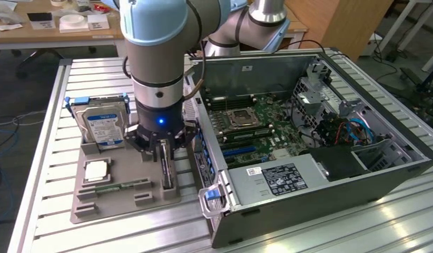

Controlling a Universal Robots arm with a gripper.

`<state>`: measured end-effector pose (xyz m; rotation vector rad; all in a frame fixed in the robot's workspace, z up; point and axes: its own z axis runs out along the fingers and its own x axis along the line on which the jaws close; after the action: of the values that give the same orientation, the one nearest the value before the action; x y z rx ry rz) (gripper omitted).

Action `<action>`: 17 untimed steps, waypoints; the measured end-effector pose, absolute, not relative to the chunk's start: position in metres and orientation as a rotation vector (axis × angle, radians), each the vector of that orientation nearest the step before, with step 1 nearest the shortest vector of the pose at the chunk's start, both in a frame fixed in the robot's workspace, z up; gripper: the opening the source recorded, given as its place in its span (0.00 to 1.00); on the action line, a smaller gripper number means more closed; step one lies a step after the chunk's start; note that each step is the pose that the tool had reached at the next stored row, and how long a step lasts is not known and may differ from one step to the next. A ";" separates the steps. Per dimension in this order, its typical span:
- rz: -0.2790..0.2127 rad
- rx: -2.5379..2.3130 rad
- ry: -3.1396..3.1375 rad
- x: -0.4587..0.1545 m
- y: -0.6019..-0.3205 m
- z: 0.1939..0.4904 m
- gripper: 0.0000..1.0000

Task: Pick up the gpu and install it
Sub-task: 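Pick up the gpu and move the gpu toward the slot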

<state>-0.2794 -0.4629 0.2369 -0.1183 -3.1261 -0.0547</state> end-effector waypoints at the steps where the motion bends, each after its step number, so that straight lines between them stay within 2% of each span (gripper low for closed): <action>1: -0.055 -0.118 -3.126 -0.279 -0.463 0.236 0.42; 17: -0.055 -0.118 -3.126 -0.279 -0.461 0.232 0.42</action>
<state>-0.2794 -0.4605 0.2317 -0.1184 -3.1261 -0.0548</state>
